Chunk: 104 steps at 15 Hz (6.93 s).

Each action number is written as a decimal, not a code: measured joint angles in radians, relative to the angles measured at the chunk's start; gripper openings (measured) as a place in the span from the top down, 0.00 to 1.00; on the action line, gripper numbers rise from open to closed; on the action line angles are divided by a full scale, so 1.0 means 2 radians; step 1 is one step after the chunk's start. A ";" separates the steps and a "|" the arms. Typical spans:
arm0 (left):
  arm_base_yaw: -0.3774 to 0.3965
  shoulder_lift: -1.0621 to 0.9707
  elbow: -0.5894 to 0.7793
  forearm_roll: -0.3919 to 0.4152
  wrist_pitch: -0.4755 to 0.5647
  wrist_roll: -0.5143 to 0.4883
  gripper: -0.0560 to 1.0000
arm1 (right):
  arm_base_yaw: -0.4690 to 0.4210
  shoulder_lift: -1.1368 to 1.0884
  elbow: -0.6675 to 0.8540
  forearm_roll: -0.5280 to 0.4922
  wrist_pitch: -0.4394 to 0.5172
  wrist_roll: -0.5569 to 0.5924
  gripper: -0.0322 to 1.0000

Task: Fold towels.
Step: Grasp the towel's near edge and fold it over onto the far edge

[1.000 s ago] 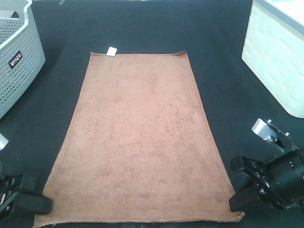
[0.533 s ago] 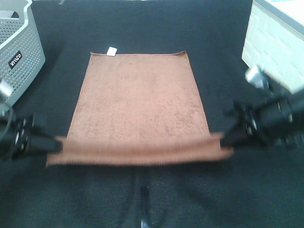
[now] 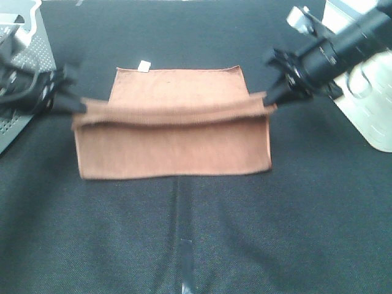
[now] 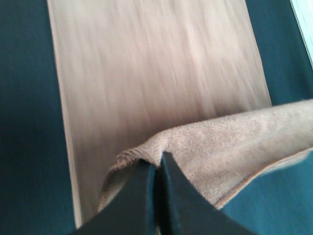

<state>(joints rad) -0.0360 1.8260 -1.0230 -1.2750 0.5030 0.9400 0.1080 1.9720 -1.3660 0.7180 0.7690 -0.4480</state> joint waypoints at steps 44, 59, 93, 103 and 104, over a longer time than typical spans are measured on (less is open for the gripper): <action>-0.009 0.347 -0.505 0.108 0.204 -0.162 0.21 | 0.000 0.355 -0.606 -0.124 0.220 0.154 0.31; -0.001 0.185 -0.221 0.209 0.099 -0.246 0.21 | 0.000 0.206 -0.286 -0.136 0.188 0.121 0.31; -0.037 0.167 -0.210 0.314 0.156 -0.284 0.92 | 0.016 0.163 -0.125 -0.085 0.128 0.112 0.97; -0.040 0.086 -0.075 0.314 0.079 -0.299 0.92 | 0.017 0.088 0.003 -0.079 0.052 0.072 0.97; -0.040 0.086 -0.090 0.314 0.067 -0.305 0.92 | 0.017 0.088 -0.018 -0.080 0.046 0.072 0.97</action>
<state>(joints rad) -0.1150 1.9970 -1.2040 -0.6460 0.6370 0.3300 0.1430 2.1490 -1.4020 0.5580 0.8610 -0.3050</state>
